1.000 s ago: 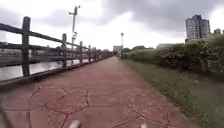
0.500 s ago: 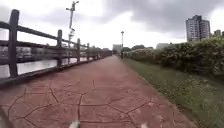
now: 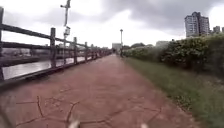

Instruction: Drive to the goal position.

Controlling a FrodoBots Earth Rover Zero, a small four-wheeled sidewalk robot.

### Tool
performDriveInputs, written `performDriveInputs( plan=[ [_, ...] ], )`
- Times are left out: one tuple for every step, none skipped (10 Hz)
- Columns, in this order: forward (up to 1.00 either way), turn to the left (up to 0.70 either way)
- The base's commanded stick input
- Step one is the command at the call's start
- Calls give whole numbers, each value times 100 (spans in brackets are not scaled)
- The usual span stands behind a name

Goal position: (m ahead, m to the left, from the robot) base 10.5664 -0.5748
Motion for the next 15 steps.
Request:
performDriveInputs(
  plan=[
    [70, 0],
    [70, 0],
    [70, 0],
    [70, 0],
    [70, 0],
    [70, 0],
    [70, 0],
    [70, 0],
    [70, 0],
    [70, 0],
    [70, 0],
    [70, 0],
    [70, 0],
    [70, 0],
    [70, 0]
  ],
)
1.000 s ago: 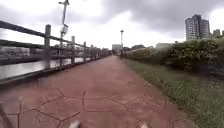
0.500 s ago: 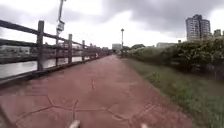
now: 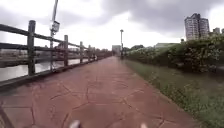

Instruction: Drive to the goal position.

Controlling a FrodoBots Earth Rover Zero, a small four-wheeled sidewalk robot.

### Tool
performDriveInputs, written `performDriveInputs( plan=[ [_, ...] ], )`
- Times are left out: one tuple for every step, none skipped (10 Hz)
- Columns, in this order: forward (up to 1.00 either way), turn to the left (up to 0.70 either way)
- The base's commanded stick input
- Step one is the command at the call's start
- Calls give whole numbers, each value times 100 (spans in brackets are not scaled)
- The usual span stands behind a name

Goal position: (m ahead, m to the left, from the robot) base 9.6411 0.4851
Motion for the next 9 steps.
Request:
performDriveInputs(
  plan=[
    [70, 0],
    [70, 0],
    [70, 0],
    [70, 0],
    [70, 0],
    [70, 0],
    [70, 0],
    [70, 0],
    [70, 0]
  ],
)
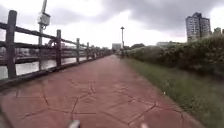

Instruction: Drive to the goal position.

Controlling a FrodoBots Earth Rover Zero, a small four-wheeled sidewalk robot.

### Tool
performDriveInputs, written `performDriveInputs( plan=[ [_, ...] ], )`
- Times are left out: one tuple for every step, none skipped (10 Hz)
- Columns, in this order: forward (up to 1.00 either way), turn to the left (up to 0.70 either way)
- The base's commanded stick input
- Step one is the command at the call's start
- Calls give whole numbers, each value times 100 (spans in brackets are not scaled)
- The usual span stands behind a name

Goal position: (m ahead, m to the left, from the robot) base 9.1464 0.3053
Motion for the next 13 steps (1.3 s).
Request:
performDriveInputs(
  plan=[
    [70, 0],
    [70, 0],
    [70, 6],
    [70, 31],
    [70, 28],
    [70, 12],
    [70, 0],
    [70, 0],
    [70, 0],
    [70, 0],
    [70, 0],
    [70, 0],
    [70, 0]
  ],
)
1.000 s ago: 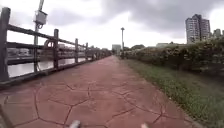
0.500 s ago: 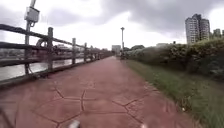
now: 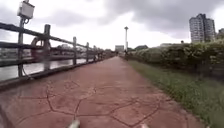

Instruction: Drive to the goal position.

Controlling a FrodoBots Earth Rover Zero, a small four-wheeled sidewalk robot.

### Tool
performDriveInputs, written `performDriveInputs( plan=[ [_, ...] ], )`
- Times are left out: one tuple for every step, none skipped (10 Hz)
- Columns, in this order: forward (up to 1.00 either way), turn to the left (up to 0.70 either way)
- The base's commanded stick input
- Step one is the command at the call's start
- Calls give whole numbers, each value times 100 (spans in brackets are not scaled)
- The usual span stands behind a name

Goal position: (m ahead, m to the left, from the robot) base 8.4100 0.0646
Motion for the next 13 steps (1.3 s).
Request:
performDriveInputs(
  plan=[
    [70, 0],
    [70, 0],
    [70, 0],
    [70, 0],
    [70, 0],
    [70, 0],
    [70, 0],
    [70, 0],
    [70, 0],
    [70, 0],
    [70, 0],
    [70, 0],
    [70, 0]
  ],
)
